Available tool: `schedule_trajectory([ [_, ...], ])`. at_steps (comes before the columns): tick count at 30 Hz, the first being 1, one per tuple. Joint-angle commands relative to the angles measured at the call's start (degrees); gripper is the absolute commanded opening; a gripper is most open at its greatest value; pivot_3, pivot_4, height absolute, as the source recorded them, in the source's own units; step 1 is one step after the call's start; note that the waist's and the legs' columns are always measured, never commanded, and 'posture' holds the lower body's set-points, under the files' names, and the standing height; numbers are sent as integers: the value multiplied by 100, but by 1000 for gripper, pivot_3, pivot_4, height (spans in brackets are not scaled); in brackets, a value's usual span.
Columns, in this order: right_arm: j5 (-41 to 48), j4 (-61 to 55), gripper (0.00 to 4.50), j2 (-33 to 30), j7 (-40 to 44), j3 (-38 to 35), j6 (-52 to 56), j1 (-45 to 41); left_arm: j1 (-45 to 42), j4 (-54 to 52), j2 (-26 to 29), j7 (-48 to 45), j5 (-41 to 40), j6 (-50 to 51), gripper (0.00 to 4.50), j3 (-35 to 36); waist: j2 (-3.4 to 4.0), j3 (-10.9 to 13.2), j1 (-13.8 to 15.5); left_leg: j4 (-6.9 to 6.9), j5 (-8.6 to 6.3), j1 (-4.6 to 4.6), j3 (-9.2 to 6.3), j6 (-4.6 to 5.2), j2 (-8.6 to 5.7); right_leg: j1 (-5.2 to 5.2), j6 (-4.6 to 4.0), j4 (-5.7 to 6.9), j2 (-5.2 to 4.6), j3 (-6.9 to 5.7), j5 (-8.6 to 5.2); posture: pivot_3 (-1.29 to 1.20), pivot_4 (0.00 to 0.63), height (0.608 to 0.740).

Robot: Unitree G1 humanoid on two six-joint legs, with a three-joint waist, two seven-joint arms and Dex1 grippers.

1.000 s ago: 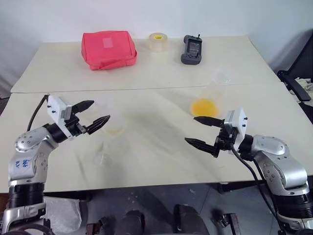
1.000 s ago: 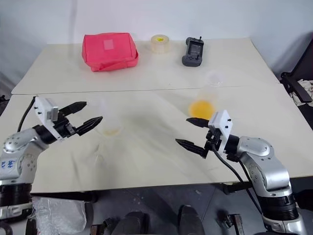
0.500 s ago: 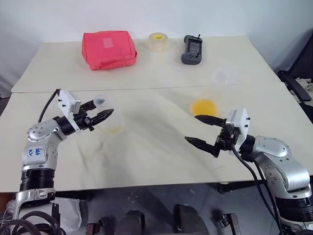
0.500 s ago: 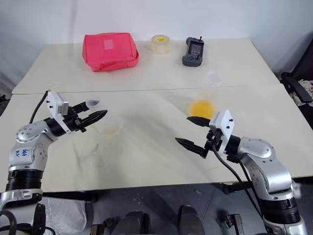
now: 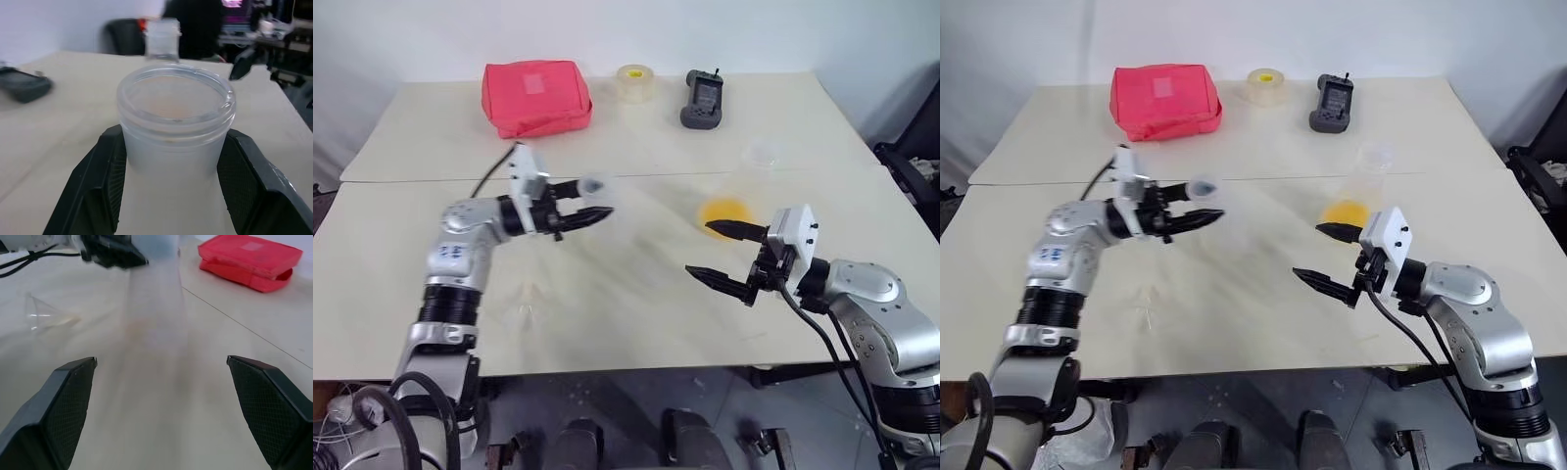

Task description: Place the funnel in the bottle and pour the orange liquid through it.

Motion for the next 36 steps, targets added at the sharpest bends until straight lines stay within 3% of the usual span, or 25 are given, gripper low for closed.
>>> schedule_trajectory([
  [1,-61,-293,4500,-23,-140,-141,-100,204,-193,203,-131,-80,170,-316,2305,-63,0,0,-17,3,0,-10,1,0,1,-9,0,0,3,1,0,0,150,740],
  [7,-8,-632,4500,1,-386,-297,-101,619,-336,580,-244,-221,342,-547,2305,-119,-1,1,6,29,0,-31,-2,0,-1,-25,0,26,3,1,1,0,150,740],
  [14,-2,-718,4500,13,-512,-341,-108,727,-336,586,-202,-269,318,-309,4483,-92,-1,1,16,37,3,-30,-2,6,-14,-24,5,34,-6,8,4,0,150,740],
  [22,9,-643,4500,-37,-491,-373,-122,670,-229,291,159,-365,207,129,4483,95,-1,1,5,37,4,-30,-5,7,-16,-24,8,37,-6,9,5,0,150,740],
  [28,224,-639,4500,-97,-302,-394,-7,615,126,-357,997,-300,52,633,4483,562,-1,1,-22,33,4,-27,-7,7,-10,-28,8,43,-5,10,5,0,150,740],
  [36,244,-337,4500,-170,202,-105,-63,348,2151,-2249,2094,101,-424,1531,4483,1790,-1,1,-16,32,3,-27,-10,8,19,-27,8,40,-16,11,6,0,150,740],
])
